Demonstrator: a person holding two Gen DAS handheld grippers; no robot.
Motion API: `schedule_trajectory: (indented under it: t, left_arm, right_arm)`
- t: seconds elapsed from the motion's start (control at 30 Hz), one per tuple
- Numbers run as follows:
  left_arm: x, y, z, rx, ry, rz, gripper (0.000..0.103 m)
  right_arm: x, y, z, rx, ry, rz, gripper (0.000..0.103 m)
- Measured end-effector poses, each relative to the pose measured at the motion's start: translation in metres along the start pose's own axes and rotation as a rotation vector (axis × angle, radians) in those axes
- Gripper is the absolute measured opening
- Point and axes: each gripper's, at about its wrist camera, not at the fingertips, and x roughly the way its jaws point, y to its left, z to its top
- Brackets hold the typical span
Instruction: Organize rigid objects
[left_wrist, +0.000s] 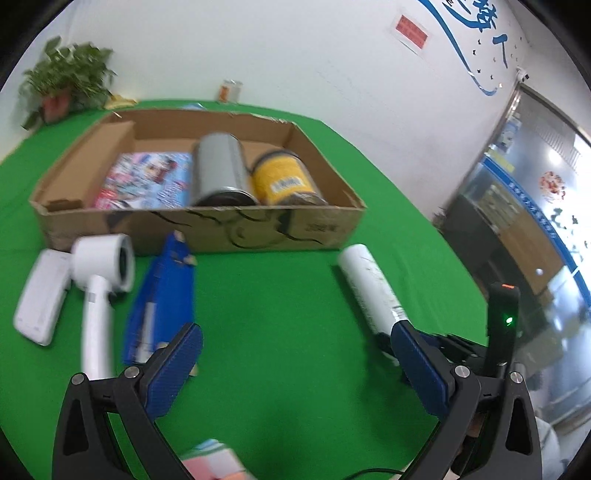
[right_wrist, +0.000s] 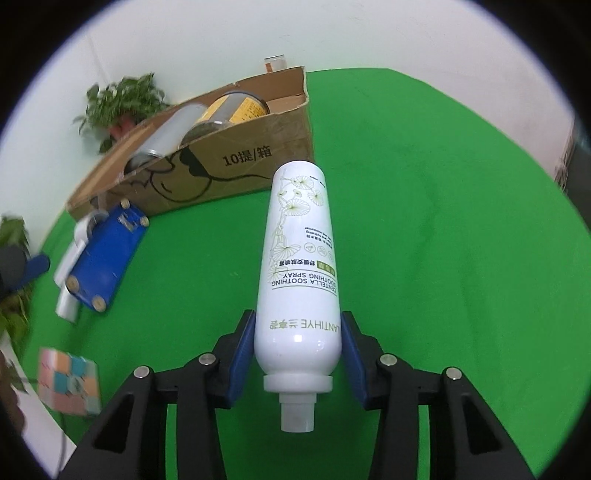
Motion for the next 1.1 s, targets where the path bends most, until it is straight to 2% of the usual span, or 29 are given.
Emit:
schedule_trajectory:
  t: [0.13,0.23,0.27,0.3,0.33,0.37,0.4,0.43,0.5,0.63,0.8,0.9,0.97,1.03,1.1]
  left_arm:
    - [0.026,-0.013,0.004,-0.016,0.114,-0.11,0.102]
    - [0.045,-0.026,0.004,0.003,0.17,-0.136,0.102]
    - [0.05,-0.028,0.004,0.003,0.185,-0.144,0.102]
    - [0.055,-0.03,0.004,-0.003,0.203,-0.156,0.102]
    - [0.061,-0.029,0.004,-0.017,0.225,-0.17,0.102]
    - [0.066,-0.029,0.004,-0.026,0.245,-0.181,0.102]
    - [0.071,-0.029,0.003,-0.034,0.266,-0.192,0.102]
    - [0.075,-0.028,0.002,-0.044,0.286,-0.201,0.102]
    - [0.082,-0.026,0.001,-0.066,0.31,-0.208,0.102]
    - [0.094,-0.021,0.003,-0.11,0.331,-0.226,0.1]
    - [0.115,-0.015,0.004,-0.142,0.385,-0.212,0.078]
    - [0.125,-0.011,-0.001,-0.153,0.415,-0.164,0.076]
    - [0.124,-0.009,-0.002,-0.159,0.416,-0.16,0.07]
    - [0.123,-0.006,-0.002,-0.161,0.417,-0.141,0.06]
    - [0.123,-0.001,-0.002,-0.184,0.42,-0.141,0.053]
  right_arm:
    - [-0.008,-0.009,-0.007,-0.079,-0.008,-0.083,0.044]
    - [-0.013,-0.002,-0.018,-0.215,-0.025,-0.179,0.045]
    - [-0.016,0.001,-0.022,-0.242,-0.03,-0.173,0.047]
    - [-0.02,0.006,-0.024,-0.259,-0.042,-0.148,0.051]
    - [-0.026,0.011,-0.027,-0.274,-0.06,-0.099,0.063]
    - [-0.033,0.015,-0.029,-0.282,-0.081,-0.03,0.068]
    - [-0.039,0.018,-0.03,-0.278,-0.104,0.015,0.075]
    - [-0.045,0.02,-0.031,-0.262,-0.13,0.039,0.077]
    - [-0.048,0.018,-0.029,-0.215,-0.142,0.075,0.077]
    - [-0.033,0.007,-0.024,-0.076,-0.051,0.181,0.077]
    - [-0.02,0.021,-0.023,-0.057,0.011,0.249,0.077]
    - [-0.016,0.035,-0.022,-0.058,0.034,0.316,0.076]
    - [-0.012,0.044,-0.021,-0.073,0.048,0.323,0.073]
    - [-0.007,0.05,-0.021,-0.073,0.074,0.327,0.06]
    - [-0.001,0.052,-0.02,-0.058,0.102,0.341,0.054]
